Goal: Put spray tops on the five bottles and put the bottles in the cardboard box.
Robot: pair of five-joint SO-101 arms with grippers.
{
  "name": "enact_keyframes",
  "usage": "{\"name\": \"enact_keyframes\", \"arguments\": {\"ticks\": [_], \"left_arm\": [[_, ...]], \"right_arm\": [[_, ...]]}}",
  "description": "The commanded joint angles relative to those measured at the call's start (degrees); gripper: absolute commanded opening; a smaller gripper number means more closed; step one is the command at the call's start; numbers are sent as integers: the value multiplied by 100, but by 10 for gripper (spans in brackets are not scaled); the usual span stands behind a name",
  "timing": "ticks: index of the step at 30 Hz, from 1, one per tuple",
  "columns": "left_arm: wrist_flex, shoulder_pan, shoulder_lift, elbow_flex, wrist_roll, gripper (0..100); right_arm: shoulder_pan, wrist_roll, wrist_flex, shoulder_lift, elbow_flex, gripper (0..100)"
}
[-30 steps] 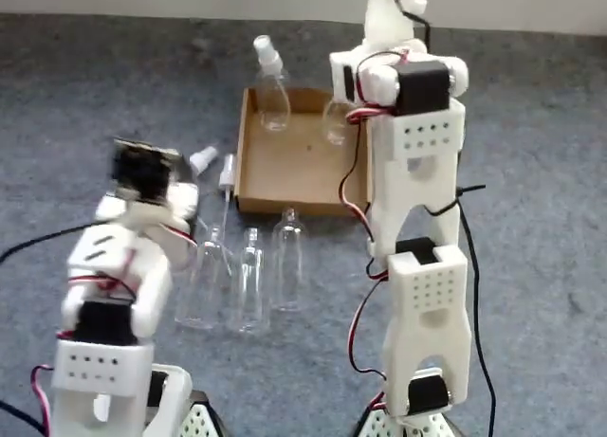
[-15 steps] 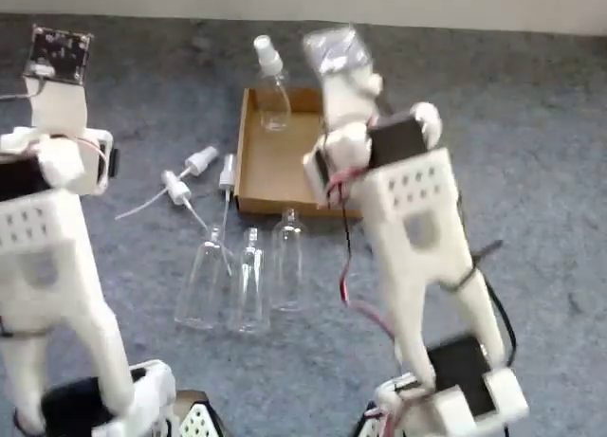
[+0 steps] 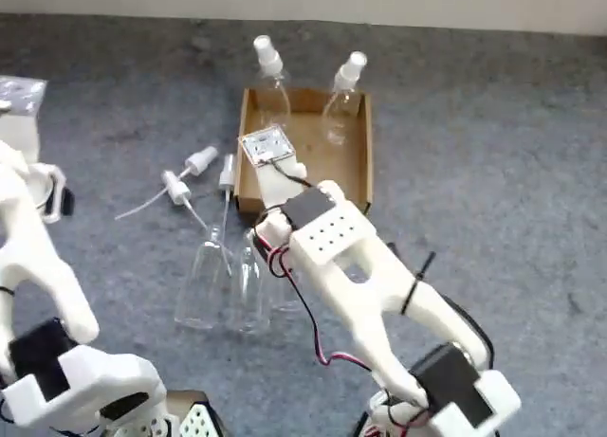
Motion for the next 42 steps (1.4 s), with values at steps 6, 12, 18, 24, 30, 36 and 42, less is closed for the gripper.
{"name": "enact_keyframes", "arguments": {"ticks": [6,12,18,24,30,36,42], "left_arm": [[-457,-488,40,-277,-97,172],[-457,-453,40,-277,-97,172],[-422,-198,48,-277,-97,172],[-422,101,48,-277,-70,172],[-185,558,48,-277,-62,172],[26,1305,48,-286,-62,168],[35,1938,48,-330,545,170]], "right_arm": [[-40,-202,-180,541,13,249],[22,-158,-127,760,40,105],[585,-141,-119,752,259,7],[1130,413,-119,-127,1051,5],[1947,1143,593,-1727,1771,5],[3679,2233,1042,-2844,1842,5],[4321,2690,1209,-2985,1851,11]]}}
